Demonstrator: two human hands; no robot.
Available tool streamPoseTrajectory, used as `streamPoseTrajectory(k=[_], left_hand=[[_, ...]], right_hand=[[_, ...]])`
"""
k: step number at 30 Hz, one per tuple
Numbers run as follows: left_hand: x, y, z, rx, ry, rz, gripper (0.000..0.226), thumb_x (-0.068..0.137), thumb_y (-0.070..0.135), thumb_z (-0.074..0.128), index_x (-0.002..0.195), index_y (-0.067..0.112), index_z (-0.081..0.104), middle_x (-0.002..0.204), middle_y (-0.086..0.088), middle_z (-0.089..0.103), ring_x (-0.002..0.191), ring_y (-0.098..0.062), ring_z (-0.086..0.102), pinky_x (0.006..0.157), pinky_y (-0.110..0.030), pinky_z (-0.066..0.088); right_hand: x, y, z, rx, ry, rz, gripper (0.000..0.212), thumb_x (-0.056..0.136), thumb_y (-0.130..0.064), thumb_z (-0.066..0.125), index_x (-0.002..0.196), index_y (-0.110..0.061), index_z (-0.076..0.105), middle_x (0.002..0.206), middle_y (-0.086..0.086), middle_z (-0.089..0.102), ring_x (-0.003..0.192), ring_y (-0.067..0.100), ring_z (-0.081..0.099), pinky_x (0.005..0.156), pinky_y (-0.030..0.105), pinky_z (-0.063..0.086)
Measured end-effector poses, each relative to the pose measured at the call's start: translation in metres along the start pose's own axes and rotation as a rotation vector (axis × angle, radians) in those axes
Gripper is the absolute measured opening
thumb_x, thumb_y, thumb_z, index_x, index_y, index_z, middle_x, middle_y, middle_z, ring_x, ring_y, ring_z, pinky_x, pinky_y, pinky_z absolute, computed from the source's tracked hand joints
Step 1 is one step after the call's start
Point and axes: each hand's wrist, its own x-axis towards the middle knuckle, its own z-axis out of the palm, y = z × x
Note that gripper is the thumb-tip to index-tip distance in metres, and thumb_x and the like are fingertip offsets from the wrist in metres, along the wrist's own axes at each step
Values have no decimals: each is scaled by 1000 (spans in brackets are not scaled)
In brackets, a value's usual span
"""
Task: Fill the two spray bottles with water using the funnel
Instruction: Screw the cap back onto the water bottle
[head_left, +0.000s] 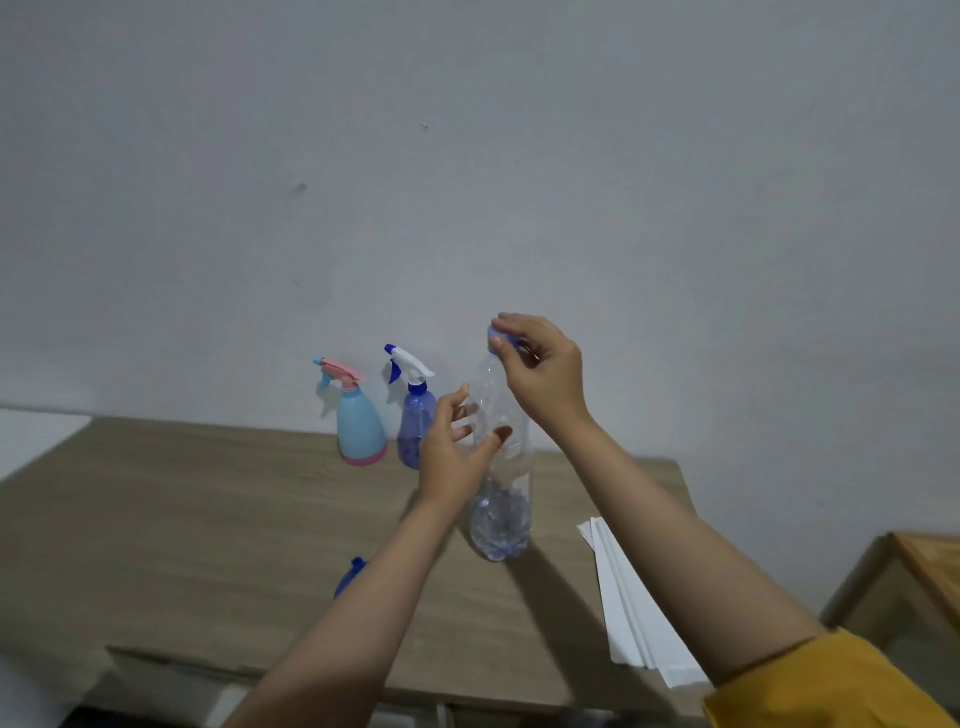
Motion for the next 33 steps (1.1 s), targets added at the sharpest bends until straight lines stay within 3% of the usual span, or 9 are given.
streamPoseTrajectory(k=[4, 6, 9, 12, 16, 19, 23, 28, 33], left_hand=[[2, -5, 1, -2, 9, -2, 69, 75, 29, 77, 134, 25, 41, 130, 2, 54, 112, -15, 58, 91, -35, 54], [3, -7, 1, 0, 15, 7, 68, 74, 28, 78, 133, 27, 42, 127, 4, 55, 110, -13, 59, 90, -38, 55], [3, -8, 2, 7, 19, 30, 68, 74, 29, 78, 132, 28, 43, 126, 4, 56, 109, -11, 59, 89, -38, 55], [2, -10, 1, -1, 18, 45, 66, 74, 29, 78, 130, 31, 43, 128, 3, 55, 110, -12, 58, 90, -38, 55], [2, -12, 0, -27, 20, 39, 63, 73, 31, 79, 124, 40, 43, 122, 7, 57, 111, -12, 59, 91, -40, 54], [4, -13, -2, -8, 3, 50, 65, 73, 33, 78, 127, 37, 42, 122, 9, 56, 110, -10, 58, 90, -39, 55], [6, -13, -3, -2, -15, 49, 69, 73, 33, 78, 131, 31, 42, 123, 8, 56, 111, -8, 57, 90, -38, 54], [9, -17, -5, -15, -6, 41, 68, 72, 36, 79, 129, 32, 43, 122, 7, 57, 111, -10, 58, 91, -39, 54], [11, -18, -4, 14, -11, 47, 67, 71, 36, 79, 127, 34, 43, 121, 7, 58, 108, -9, 59, 89, -39, 55]], right_hand=[[3, -1, -7, 44, -104, 67, 20, 90, 0, 58, 107, -4, 69, 120, 7, 65, 106, 7, 63, 90, 17, 50], [4, -3, -8, 112, -93, 139, 17, 87, 1, 62, 101, -6, 71, 114, 8, 67, 97, 1, 65, 85, 14, 50], [6, -5, -4, 220, 9, 238, 18, 75, -3, 78, 86, -15, 71, 99, 10, 70, 83, 12, 66, 78, 21, 53], [3, -5, 4, 248, 30, 311, 24, 73, -8, 81, 90, -17, 68, 93, 3, 68, 72, 13, 56, 72, 24, 52], [1, -9, 9, 286, -33, 310, 23, 91, -10, 61, 114, -10, 62, 104, -1, 67, 88, 2, 63, 81, 18, 50], [1, -11, 11, 338, 9, 315, 24, 87, -3, 64, 111, -8, 62, 106, 5, 68, 96, 11, 64, 88, 25, 52], [3, -9, 17, 264, 47, 299, 28, 80, -4, 73, 105, -10, 62, 102, 0, 65, 89, 11, 61, 86, 29, 52], [3, -2, 18, 98, -73, 274, 31, 94, -20, 59, 123, -11, 59, 120, 4, 61, 105, 11, 59, 90, 21, 48], [5, 0, 16, 91, -25, 293, 16, 90, -15, 63, 105, -9, 64, 100, -2, 66, 89, 10, 62, 78, 17, 49]])
